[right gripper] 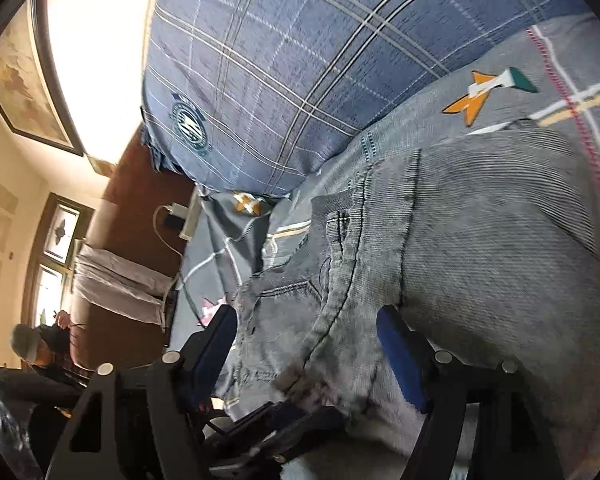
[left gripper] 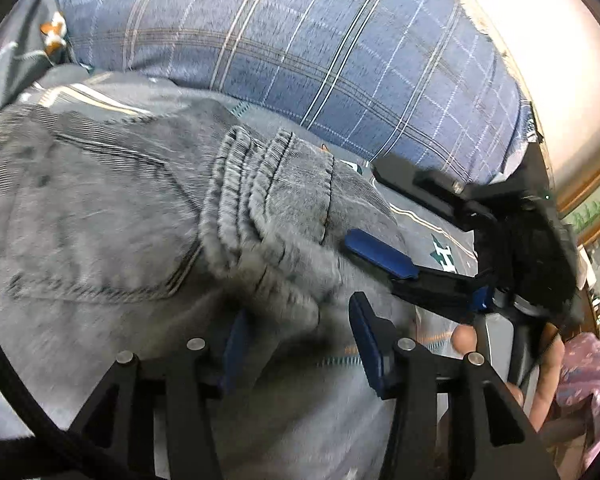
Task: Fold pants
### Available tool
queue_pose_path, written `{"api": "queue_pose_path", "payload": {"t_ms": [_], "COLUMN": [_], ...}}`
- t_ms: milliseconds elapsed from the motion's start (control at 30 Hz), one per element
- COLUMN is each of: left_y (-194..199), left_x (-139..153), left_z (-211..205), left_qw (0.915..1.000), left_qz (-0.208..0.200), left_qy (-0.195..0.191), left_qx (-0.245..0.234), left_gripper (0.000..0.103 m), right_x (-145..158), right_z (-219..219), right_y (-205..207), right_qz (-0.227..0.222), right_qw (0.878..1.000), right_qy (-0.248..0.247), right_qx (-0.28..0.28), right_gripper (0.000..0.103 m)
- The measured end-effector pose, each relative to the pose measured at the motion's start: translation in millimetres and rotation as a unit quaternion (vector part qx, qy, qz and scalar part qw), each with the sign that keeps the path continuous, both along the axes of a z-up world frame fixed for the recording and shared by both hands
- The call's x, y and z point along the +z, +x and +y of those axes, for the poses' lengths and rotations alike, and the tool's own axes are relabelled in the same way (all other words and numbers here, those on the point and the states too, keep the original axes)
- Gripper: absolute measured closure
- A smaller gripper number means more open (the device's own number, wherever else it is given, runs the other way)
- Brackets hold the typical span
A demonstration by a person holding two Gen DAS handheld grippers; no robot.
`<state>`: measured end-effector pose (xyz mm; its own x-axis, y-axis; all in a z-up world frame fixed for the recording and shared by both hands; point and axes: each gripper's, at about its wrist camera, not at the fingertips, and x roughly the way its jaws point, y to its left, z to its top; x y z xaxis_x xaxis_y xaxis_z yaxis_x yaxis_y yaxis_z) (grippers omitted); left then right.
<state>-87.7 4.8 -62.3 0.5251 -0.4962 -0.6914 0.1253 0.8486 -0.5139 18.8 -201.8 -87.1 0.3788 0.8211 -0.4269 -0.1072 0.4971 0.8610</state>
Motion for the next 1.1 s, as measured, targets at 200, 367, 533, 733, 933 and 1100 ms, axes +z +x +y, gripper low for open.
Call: {"api": "queue_pose_path", "payload": {"t_ms": [200,367,533,733,933,1100], "left_y": [-46.7,-68.6,-68.7,-67.3,-64.8,-63.6], "left_x": [-2.2,-5.9,-18.2,-20.7,-12.9,-0.1], "left_z": [41.6,76.9,95.1,94.4,99.9,129.5], "left_qw": [0.9988,0.9961,0.9939,0.9939,0.9926,0.9876], "left_qz": [-0.012,-0.022,-0.002,-0.006,-0.013,-0.02], "left_qy": [0.028,0.043,0.038,0.043,0.036,0.009], "left_qx": [0.037,0.074,0.103,0.101,0.115,0.156], "left_gripper": [0.046,0.042,0.04,0.04,0.04,0.04], "right_x": [-4.5,12.8,1.0,1.8,11.0,17.5], "right_z": [-17.5,-5.2,-1.1,-0.2,7.2,14.2], "right_y": [-37.3,-66.9,-92.0,-103.8,-105.7,-108.3], "right_qz": [-0.009,-0.047,-0.042,-0.048,-0.072,-0.09], "right_qw": [0.996,0.985,0.982,0.983,0.981,0.982], "right_qy": [-0.076,-0.15,-0.164,-0.152,-0.158,-0.15], "right_qx": [-0.044,-0.071,-0.087,-0.091,-0.084,-0.074], "right_gripper": [0.028,0.028,0.028,0.028,0.028,0.028]}}
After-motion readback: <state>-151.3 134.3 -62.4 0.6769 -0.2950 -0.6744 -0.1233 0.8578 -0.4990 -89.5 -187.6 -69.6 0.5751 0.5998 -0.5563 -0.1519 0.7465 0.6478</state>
